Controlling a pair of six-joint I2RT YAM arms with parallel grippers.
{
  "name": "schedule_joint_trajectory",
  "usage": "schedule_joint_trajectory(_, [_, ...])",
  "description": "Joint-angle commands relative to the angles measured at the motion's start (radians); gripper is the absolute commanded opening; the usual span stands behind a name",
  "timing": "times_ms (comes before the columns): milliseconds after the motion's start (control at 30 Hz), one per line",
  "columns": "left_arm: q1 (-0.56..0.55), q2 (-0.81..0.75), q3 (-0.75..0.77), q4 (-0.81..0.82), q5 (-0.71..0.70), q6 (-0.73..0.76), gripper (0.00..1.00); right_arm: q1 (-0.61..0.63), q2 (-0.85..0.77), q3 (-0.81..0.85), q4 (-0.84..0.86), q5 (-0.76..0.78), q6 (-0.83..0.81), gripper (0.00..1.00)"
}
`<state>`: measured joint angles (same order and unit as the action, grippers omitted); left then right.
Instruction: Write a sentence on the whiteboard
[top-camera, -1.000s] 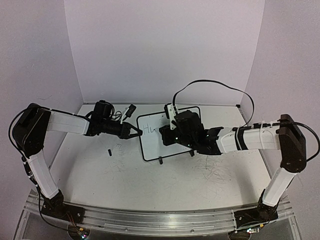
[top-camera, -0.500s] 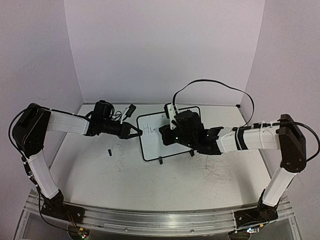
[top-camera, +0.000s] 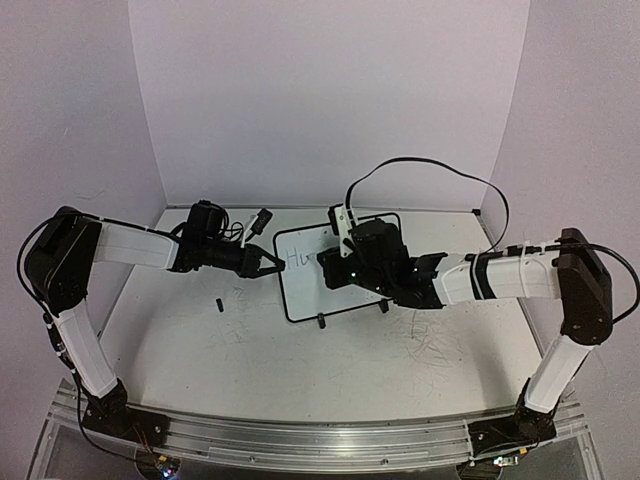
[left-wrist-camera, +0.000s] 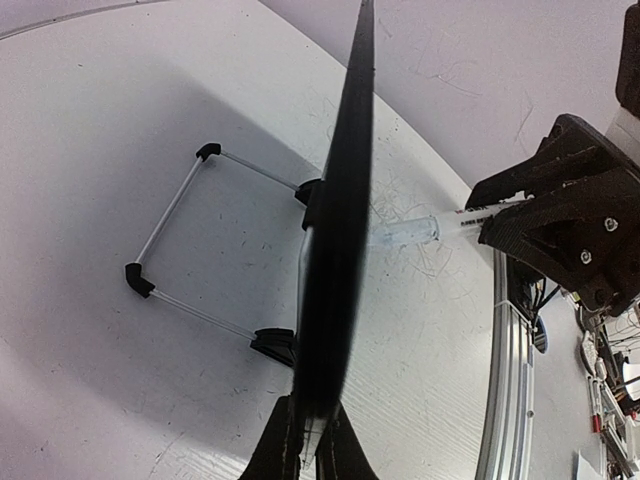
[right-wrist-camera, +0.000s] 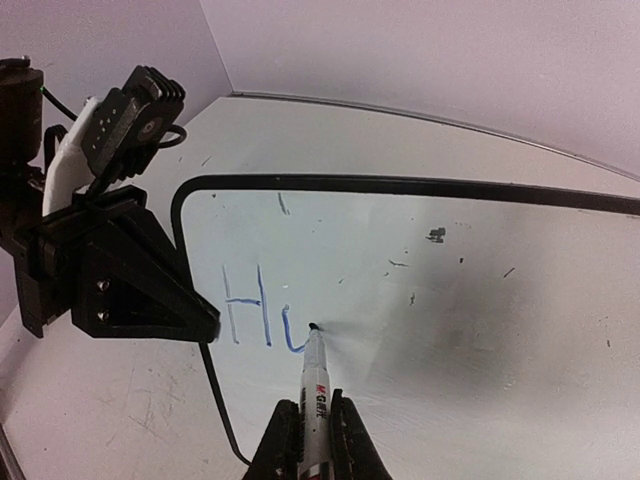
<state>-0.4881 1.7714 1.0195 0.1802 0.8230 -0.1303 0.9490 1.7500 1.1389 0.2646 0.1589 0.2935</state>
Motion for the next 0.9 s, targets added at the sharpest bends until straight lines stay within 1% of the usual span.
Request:
schedule_joint_trajectory(0, [0.008, -0.044, 0.008, -0.035, -0.009, -0.004, 0.0, -0.008, -0.002, 0.054, 0.044, -0.008, -0.005, 0.0])
schedule_joint_trajectory(433, [0.008, -0.047, 0.008, -0.035, -0.011, -0.004, 0.0, -0.001, 0.038, 0.069, 0.016, -0.025, -0.002, 0.0])
schedule_joint_trajectory(867, [0.008, -0.043, 0.009, -0.034, -0.007, -0.003, 0.0, 0.0, 0.03, 0.06, 0.008, 0.013, 0.008, 0.0])
